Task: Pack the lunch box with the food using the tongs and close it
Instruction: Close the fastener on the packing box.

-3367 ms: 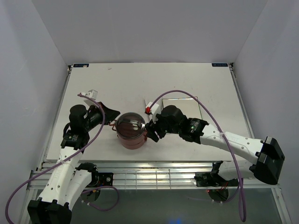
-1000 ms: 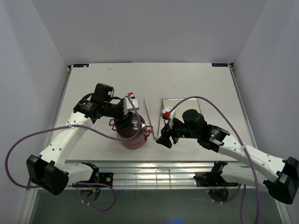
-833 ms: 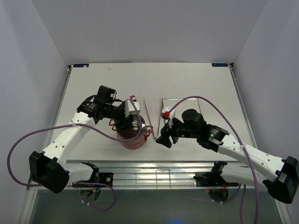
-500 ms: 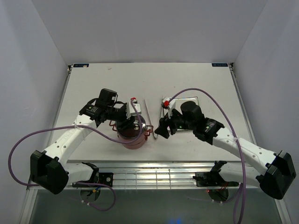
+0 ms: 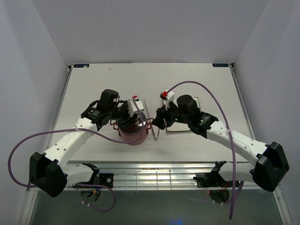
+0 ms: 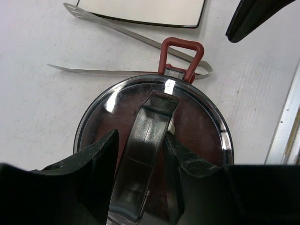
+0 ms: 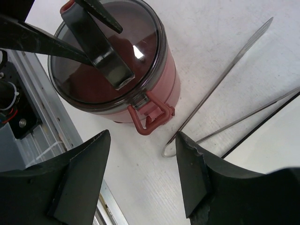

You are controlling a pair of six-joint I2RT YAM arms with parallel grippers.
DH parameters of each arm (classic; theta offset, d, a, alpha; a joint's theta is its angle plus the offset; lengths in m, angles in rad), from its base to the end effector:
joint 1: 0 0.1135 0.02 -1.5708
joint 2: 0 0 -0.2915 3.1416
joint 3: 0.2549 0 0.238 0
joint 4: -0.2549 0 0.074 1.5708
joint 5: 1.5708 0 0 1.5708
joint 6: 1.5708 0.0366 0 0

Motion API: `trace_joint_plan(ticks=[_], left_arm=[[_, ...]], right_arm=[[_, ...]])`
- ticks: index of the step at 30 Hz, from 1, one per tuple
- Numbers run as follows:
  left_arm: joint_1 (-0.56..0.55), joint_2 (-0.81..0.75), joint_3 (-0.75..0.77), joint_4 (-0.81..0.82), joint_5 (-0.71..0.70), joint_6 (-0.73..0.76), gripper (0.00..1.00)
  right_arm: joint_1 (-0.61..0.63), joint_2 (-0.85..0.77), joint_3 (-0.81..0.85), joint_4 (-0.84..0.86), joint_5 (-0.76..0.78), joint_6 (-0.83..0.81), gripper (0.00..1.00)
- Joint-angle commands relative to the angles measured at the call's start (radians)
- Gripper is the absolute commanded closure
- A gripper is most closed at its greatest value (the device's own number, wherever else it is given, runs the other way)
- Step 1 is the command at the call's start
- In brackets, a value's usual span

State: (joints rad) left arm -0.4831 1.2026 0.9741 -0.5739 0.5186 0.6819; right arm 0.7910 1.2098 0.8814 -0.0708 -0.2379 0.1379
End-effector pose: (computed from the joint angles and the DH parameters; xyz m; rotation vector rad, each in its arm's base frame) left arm 0.1922 -0.1213 0.3157 1.4609 1.7725 -0.5112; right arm 0.1734 0.1876 0.3261 -0.8111 1.8886 0.8279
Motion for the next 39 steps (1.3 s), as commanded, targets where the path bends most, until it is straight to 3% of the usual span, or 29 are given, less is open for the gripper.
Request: trace_joint_plan(ticks=[1,8,13,16,29,39], left_arm=[[0.009,0.029,-0.066,-0.078,-0.213,-0.019,0.49],[0.006,-0.015,-0.091,-0.066,-0.314,-0.062,0.48],[0.006,0.038,-0.089,-0.070,-0.339,-0.134,0.48],[0.003,0.051,-0.116,-0.069,-0.325,-0.169,0.49],[0.001,0.003,-0.115,-0.053,-0.336,-0.180,0.49],[0.000,0.012,-0.120,-0.050,-0.335,-0.185,0.49]], right_arm=[[-0.009,0.020,0.070,0.058,0.052,0.029,0.37],[-0.012,0.066,0.090,0.106,0.089,0.058,0.42],[-0.013,0.154,0.148,0.111,0.117,0.103,0.62],[-0.012,0.180,0.152,0.138,0.117,0.109,0.65],[-0.012,0.324,0.180,0.126,0.109,0.127,0.73],[-0.015,0.327,0.160,0.128,0.095,0.120,0.69]])
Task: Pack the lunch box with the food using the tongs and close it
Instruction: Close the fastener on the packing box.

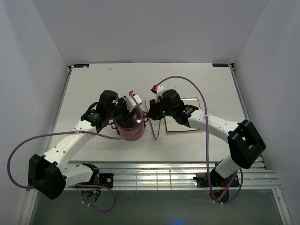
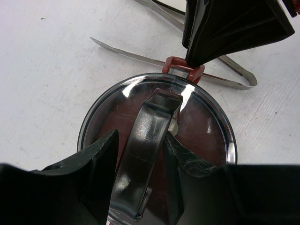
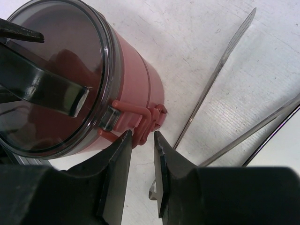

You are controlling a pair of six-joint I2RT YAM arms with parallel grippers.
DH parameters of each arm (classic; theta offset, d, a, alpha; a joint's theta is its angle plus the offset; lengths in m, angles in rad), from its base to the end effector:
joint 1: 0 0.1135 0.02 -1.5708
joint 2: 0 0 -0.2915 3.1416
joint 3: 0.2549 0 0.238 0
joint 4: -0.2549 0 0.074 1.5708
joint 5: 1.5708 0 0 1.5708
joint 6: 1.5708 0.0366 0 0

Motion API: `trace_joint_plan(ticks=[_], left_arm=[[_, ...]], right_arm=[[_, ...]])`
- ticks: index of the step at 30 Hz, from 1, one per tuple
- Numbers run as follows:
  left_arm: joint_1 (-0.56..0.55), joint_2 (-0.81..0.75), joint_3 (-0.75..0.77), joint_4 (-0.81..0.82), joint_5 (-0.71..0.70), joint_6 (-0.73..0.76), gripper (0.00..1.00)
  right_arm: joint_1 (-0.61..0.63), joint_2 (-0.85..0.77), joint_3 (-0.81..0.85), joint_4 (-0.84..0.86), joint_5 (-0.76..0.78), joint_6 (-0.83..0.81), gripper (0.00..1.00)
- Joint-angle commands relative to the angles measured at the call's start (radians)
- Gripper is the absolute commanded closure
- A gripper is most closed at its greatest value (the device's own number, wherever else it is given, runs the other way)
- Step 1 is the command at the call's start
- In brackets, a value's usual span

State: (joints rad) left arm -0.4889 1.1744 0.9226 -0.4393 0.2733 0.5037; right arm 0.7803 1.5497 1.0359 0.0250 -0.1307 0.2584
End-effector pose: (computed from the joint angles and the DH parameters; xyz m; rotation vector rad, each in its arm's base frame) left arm 0.1981 -0.1166 0.3135 1.1962 1.9041 -0.3007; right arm 0.2392 0.2435 0.2922 -0.6350 2.0512 0.7617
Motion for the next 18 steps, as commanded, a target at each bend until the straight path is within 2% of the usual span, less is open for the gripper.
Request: trace_joint_plan(ticks=[1,18], left_arm=[[0.006,0.036,-0.065,-0.185,-0.089,-0.007,0.49],[0.006,0.047,-0.065,-0.179,-0.089,-0.007,0.49]], right_arm=[[-0.004,-0.010,0.004,0.032,-0.020,-0.001,0.68],[-0.013,0.085,-0.011,0.038,-0.030,0.008,0.65]])
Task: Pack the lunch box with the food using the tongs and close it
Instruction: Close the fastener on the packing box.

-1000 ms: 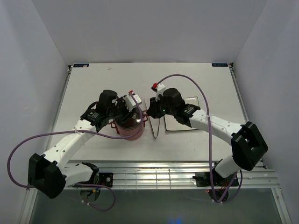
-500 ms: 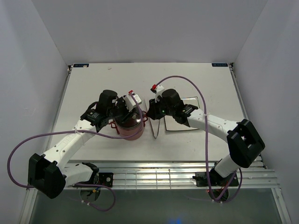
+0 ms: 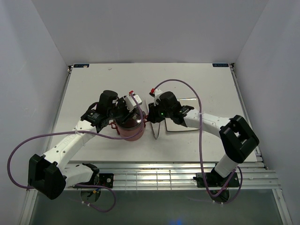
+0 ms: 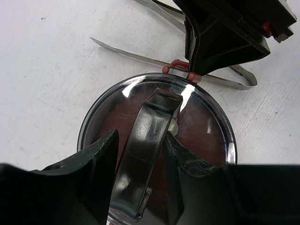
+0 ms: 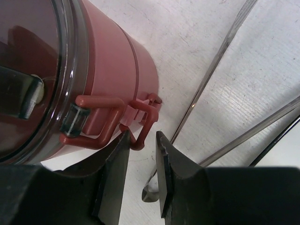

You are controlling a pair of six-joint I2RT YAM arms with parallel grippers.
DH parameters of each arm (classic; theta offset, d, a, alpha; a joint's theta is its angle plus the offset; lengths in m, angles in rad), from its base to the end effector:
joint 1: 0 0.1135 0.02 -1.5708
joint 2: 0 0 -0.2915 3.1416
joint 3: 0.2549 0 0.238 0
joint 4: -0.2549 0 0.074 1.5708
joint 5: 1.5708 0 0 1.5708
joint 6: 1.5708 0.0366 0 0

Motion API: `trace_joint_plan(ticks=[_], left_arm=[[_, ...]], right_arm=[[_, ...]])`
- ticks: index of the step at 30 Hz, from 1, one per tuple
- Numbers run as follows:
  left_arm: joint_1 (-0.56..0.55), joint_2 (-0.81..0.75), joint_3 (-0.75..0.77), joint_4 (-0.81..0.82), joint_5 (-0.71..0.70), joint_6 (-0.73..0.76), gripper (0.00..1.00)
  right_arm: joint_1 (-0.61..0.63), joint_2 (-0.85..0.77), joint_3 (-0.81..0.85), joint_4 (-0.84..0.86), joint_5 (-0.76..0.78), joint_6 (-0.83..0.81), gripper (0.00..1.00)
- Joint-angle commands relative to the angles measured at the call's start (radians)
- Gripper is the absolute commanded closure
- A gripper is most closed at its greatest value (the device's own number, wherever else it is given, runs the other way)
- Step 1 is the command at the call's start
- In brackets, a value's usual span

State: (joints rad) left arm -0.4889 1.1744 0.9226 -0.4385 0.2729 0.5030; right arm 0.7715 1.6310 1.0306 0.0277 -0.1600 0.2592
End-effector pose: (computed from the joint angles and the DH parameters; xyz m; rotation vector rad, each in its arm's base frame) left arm 0.1981 -0.1166 0.3136 1.1951 1.9039 -0.3006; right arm 0.2497 0.2510 0.2642 -0.6605 2.1368 0.7561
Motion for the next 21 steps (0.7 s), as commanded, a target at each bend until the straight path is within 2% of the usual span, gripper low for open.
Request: trace_joint_plan(ticks=[1,21], left_arm=[[0.006,0.047,-0.065,-0.180,-0.092,-0.006,0.50],[0.006,0.033,-0.067,-0.180,-0.103,-0.011,0.50]], right_arm=[[-0.005,0.007,-0.004,0.035,-0.001,0.008,0.65],[-0.014,0.092,0.013,0.038,-0.033,0.014,0.69]])
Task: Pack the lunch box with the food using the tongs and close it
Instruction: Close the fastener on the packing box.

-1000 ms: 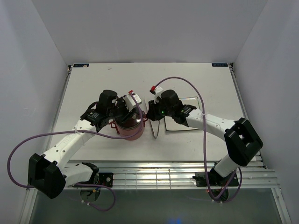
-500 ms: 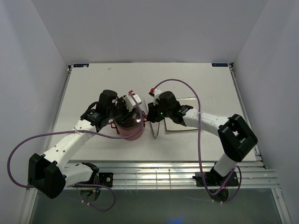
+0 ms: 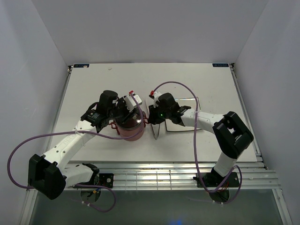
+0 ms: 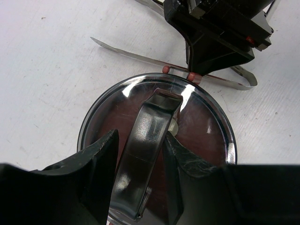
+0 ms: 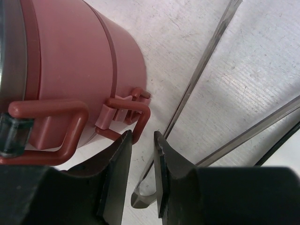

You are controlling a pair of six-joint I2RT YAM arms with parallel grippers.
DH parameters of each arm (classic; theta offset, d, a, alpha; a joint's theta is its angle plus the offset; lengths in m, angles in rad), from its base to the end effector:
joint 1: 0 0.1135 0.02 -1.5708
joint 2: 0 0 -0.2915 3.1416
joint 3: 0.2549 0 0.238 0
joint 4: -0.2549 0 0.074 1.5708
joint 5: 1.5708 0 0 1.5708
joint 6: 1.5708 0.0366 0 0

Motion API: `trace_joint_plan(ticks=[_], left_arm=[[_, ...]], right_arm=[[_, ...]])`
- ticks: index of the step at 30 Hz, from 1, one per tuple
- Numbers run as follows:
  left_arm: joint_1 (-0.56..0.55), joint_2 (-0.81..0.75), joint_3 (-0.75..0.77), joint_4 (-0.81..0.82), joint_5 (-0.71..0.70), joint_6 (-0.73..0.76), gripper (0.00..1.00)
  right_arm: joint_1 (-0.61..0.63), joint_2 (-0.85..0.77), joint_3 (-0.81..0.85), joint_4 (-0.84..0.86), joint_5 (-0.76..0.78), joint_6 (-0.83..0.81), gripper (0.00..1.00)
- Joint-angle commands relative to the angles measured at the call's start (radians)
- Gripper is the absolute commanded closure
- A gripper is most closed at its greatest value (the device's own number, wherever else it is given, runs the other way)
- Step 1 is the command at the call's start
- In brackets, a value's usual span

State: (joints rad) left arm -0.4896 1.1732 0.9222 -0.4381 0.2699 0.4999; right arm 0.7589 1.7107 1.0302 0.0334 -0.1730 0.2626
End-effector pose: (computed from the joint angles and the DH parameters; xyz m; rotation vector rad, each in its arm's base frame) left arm 0.1979 -0.1165 0.3137 1.1913 1.9055 -0.2991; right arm 0.2607 0.2559 0.2375 -0.6642 2.2155 0.7371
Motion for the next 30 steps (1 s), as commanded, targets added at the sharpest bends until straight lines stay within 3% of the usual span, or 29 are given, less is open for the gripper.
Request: trace_joint_plan(ticks=[1,12,18,30], left_arm=[[0.006,0.034,-0.066,-0.180,-0.100,-0.008,0.50],[0.006,0.045,-0.068,-0.182,-0.113,-0.009,0.50],[0.006,0.059,-0.060,-0.185,-0.112,-0.023,0.58],[0.006,0.049,-0.072,-0.185,-0.121,-0.026,0.57]], right_arm=[[-0.003,0.013,0.014,0.034,-0.022,0.010,0.69],[0.000,0.067,0.042,0.065,-0.062,0.024,0.73],[-0.001,0.067,0.076,0.037,-0.055,-0.010,0.75],[0.000,0.124,0.114,0.046,-0.135,0.006,0.76]])
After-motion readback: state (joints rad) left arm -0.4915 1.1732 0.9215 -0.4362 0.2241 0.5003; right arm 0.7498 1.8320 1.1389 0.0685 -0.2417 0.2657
